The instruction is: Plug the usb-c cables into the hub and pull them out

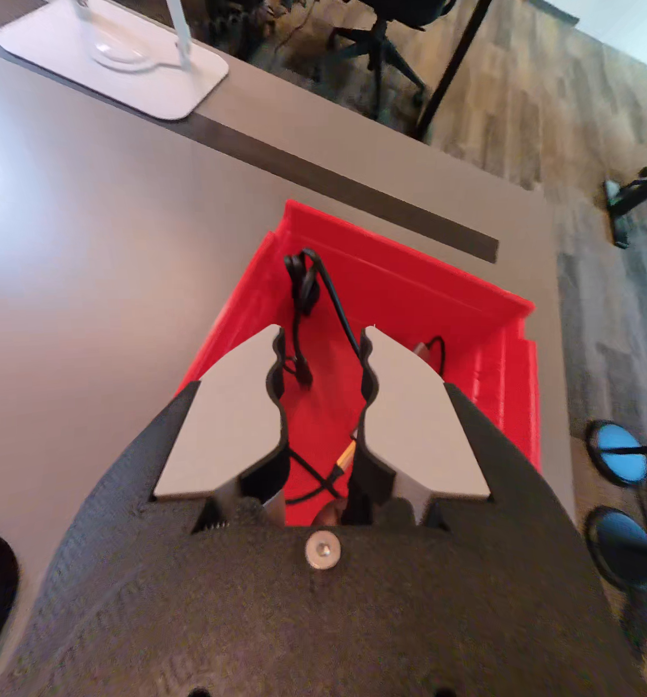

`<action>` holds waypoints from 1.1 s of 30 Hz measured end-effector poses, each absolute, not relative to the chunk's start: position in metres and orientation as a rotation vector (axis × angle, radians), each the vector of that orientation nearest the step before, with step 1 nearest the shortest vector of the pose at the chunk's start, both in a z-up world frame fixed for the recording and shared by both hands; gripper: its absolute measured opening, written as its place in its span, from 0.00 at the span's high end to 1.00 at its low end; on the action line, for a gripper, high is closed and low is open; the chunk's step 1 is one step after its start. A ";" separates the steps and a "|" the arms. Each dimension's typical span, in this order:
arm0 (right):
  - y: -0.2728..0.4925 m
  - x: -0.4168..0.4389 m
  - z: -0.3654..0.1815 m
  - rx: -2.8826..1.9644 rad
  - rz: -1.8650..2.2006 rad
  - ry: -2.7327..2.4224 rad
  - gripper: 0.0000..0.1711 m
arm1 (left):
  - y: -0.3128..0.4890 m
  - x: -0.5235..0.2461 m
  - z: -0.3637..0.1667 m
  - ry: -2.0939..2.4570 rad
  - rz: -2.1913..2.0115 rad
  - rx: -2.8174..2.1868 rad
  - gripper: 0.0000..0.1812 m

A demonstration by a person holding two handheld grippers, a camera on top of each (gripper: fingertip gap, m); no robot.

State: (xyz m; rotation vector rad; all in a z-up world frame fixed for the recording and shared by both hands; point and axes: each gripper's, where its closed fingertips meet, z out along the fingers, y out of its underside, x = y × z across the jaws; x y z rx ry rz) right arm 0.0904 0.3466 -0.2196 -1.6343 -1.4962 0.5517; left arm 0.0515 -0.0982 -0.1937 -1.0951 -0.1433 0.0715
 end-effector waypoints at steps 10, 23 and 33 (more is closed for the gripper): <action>0.369 0.043 -0.254 -1.828 0.562 -1.501 0.91 | -0.097 0.052 -0.195 -0.141 0.072 -1.099 0.75; 0.382 0.097 -0.313 -2.188 0.299 -1.556 0.95 | -0.098 0.053 -0.194 -0.138 0.071 -1.095 0.76; 0.329 0.135 -0.157 -1.563 0.614 -0.928 0.47 | -0.094 0.055 -0.196 -0.124 0.077 -1.120 0.76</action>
